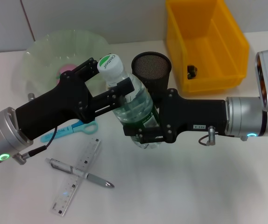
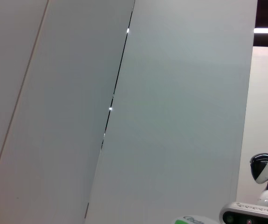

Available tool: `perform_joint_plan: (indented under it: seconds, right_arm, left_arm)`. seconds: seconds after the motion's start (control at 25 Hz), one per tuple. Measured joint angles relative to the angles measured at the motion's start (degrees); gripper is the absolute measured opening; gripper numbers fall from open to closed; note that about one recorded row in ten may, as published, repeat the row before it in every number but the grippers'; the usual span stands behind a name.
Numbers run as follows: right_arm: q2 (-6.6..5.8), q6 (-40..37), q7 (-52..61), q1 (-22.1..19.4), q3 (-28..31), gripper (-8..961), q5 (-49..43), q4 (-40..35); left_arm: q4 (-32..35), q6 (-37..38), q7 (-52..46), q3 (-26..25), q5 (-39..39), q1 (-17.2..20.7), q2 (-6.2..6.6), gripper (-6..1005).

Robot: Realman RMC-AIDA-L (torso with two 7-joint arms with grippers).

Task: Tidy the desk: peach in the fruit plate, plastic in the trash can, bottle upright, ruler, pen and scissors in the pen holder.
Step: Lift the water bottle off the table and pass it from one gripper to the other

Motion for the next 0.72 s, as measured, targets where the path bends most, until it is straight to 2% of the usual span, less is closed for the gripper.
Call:
perform_joint_plan:
  seconds: [0.72]
  right_arm:
    - [0.11,0.47,-0.11,0.46,-0.14,776,0.00,0.20]
  left_arm:
    - [-0.26,-0.14,-0.01,0.00,0.04,-0.20,-0.06,800]
